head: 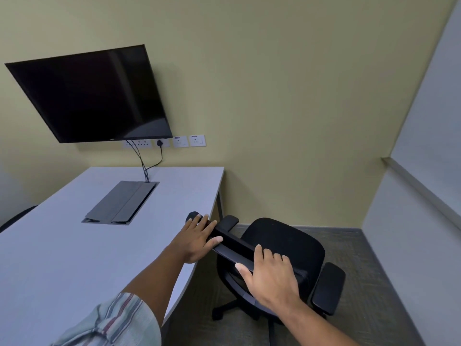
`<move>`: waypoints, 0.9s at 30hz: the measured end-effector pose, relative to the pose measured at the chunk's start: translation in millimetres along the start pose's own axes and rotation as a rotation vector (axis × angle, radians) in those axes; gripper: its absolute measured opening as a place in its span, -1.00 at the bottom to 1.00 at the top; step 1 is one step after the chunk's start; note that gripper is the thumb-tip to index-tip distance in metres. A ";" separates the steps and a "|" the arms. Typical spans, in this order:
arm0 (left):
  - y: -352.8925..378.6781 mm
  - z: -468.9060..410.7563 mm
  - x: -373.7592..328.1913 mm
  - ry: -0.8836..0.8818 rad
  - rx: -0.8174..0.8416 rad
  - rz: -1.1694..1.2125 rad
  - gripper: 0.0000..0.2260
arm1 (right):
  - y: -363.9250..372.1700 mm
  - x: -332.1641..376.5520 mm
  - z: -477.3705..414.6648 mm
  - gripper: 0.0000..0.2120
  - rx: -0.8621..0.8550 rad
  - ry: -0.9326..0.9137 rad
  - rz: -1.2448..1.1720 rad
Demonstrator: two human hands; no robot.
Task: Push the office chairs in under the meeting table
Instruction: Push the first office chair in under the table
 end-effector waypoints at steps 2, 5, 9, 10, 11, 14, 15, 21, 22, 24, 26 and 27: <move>-0.1 -4.7 1.3 0.022 -0.035 0.002 0.14 | 0.8 -8.1 1.8 -0.03 -0.004 -0.021 -0.005; 0.3 -12.3 1.4 0.062 -0.111 -0.017 -0.07 | 1.6 -24.1 4.9 -0.07 -0.007 -0.053 -0.047; -2.3 -12.3 -11.6 0.120 -0.212 -0.003 -0.25 | 1.1 -50.9 7.8 -0.15 -0.012 -0.078 -0.035; -3.5 -11.8 -14.7 0.120 -0.221 -0.010 -0.21 | 0.0 -56.9 7.5 -0.15 -0.004 -0.081 -0.038; -4.6 -12.2 -17.4 0.119 -0.228 -0.029 -0.16 | -1.5 -62.5 7.1 -0.14 0.003 -0.085 -0.046; -5.1 -18.0 -24.8 0.137 -0.218 -0.132 -0.06 | -7.5 -78.0 6.1 -0.12 -0.014 -0.117 -0.069; -6.1 -19.5 -28.1 0.139 -0.207 -0.159 -0.02 | -9.7 -83.4 5.4 -0.13 -0.022 -0.129 -0.074; -8.3 -20.0 -46.9 0.084 -0.192 -0.073 -0.01 | -18.7 -112.4 -5.4 -0.18 -0.045 -0.198 -0.095; -7.0 -19.8 -49.7 0.063 -0.186 -0.049 -0.04 | -19.7 -117.5 -8.8 -0.18 -0.044 -0.209 -0.100; -4.3 -20.0 -54.7 0.022 -0.171 -0.012 -0.11 | -21.9 -127.6 -16.7 -0.17 -0.040 -0.223 -0.123; -2.9 -20.6 -59.7 0.006 -0.164 -0.001 -0.21 | -24.0 -136.6 -25.3 -0.14 -0.038 -0.228 -0.145; -2.6 -21.5 -63.4 0.001 -0.172 -0.001 -0.24 | -24.3 -142.1 -29.5 -0.12 -0.034 -0.230 -0.149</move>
Point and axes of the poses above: each hand's wrist, its own z-axis away from the middle knuckle, its own y-axis out of the palm, x = y × z, the point moved 4 cm from there along -z, towards the middle knuckle, and after that the axes turned 13 degrees about -z, right-handed, at the moved point
